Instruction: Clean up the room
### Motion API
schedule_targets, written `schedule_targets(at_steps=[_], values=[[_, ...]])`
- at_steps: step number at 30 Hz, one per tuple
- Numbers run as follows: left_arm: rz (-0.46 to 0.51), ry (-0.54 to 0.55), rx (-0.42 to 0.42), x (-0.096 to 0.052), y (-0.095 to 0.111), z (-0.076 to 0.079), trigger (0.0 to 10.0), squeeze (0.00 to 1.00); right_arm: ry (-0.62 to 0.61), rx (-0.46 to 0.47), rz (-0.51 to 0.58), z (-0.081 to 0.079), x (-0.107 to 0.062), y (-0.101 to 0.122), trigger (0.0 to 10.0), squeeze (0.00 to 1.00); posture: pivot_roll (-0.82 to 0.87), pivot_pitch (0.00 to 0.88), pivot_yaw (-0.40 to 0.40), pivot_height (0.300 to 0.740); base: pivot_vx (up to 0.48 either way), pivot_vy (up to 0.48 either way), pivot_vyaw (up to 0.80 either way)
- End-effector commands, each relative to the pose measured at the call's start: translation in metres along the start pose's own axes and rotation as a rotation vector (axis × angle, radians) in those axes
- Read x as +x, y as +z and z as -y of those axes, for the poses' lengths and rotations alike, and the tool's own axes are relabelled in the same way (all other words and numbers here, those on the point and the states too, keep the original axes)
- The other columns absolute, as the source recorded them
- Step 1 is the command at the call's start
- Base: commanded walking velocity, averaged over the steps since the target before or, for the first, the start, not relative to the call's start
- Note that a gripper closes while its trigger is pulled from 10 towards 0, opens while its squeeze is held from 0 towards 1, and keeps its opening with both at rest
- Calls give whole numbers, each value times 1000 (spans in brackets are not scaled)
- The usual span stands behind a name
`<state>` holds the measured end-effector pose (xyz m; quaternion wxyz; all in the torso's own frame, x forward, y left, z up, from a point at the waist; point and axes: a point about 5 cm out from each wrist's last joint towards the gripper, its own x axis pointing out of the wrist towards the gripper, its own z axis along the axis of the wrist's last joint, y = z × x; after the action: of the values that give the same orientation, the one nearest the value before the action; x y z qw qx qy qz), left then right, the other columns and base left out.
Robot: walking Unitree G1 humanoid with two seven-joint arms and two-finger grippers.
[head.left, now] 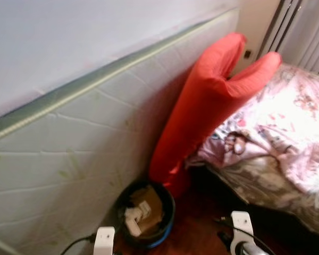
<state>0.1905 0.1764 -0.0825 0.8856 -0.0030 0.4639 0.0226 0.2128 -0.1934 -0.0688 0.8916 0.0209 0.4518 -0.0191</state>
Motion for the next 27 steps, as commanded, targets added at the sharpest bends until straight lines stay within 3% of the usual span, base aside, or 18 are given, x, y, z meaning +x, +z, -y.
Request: schedule_targets(at_steps=[1, 16, 18, 23, 27], values=[[-10, 14, 10, -1, -2, -7, 10000, 0, 7, 7, -8, -4, 0, -3, 10000, 0, 18, 0, -57, 740, 0, -292, 0], [-9, 15, 8, -1, -2, -7, 10000, 0, 4, 7, -4, -4, 0, -3, 10000, 0, 22, 0, -55, 740, 0, -291, 0], [-9, 15, 9, -1, -2, -7, 10000, 0, -20, -8, 27, -2, 0, 0, 10000, 0, 26, 0, -55, 740, 0, -292, 0], [-5, 25, -9, -1, -2, -8, 10000, 0, -128, -45, 229, 3, -3, 16, 10000, 0, 15, 0, -53, 740, 0, 0, 0], [-5, 32, -8, -1, -2, -9, 10000, 0, -125, -75, 343, 1, -7, 26, 10000, 0, 5, 0, -57, 740, 0, 0, 0]])
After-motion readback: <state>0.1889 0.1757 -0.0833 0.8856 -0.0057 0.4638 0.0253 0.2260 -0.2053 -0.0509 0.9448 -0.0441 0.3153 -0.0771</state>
